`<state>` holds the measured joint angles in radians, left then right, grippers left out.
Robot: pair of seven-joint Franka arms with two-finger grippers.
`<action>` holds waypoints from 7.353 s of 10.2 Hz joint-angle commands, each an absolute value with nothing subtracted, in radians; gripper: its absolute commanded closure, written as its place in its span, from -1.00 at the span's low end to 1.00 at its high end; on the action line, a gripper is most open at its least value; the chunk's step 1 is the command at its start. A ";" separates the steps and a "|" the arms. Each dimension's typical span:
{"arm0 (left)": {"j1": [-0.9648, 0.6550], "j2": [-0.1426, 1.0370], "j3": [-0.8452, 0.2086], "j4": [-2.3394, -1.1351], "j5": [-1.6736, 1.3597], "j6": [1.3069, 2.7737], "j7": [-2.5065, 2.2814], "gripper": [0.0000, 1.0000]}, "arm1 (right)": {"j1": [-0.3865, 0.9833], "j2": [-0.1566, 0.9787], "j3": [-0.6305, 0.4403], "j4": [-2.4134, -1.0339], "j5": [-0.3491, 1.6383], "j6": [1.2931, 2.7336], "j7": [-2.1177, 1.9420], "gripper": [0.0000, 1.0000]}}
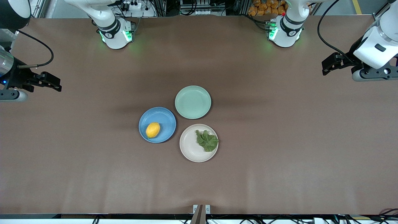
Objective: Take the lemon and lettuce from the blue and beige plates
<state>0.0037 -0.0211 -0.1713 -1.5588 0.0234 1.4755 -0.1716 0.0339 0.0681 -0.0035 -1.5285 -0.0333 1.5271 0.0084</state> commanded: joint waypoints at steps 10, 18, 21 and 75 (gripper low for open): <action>-0.199 0.161 -0.218 -1.537 -0.061 1.822 -0.330 -1.00 | 0.041 0.145 0.005 -1.545 0.101 1.634 0.076 -1.00; -0.538 0.640 -0.202 -1.532 0.081 2.666 -0.792 -1.00 | 0.156 0.582 0.209 -1.437 0.091 1.879 0.739 -1.00; -0.551 0.767 -0.193 -1.534 0.245 2.818 -0.785 -1.00 | 0.181 0.688 0.210 -1.450 0.095 2.009 0.739 -1.00; -0.087 0.117 -0.160 -1.408 0.163 1.572 -0.144 -1.00 | 0.021 0.074 -0.051 -1.496 -0.020 1.491 -0.043 -1.00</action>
<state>-0.0939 0.1468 -0.1624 -1.4003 0.1878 1.5815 -0.0994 0.0017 0.1298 -0.0455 -1.4302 -0.0028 1.4705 -0.0778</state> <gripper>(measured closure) 0.000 0.000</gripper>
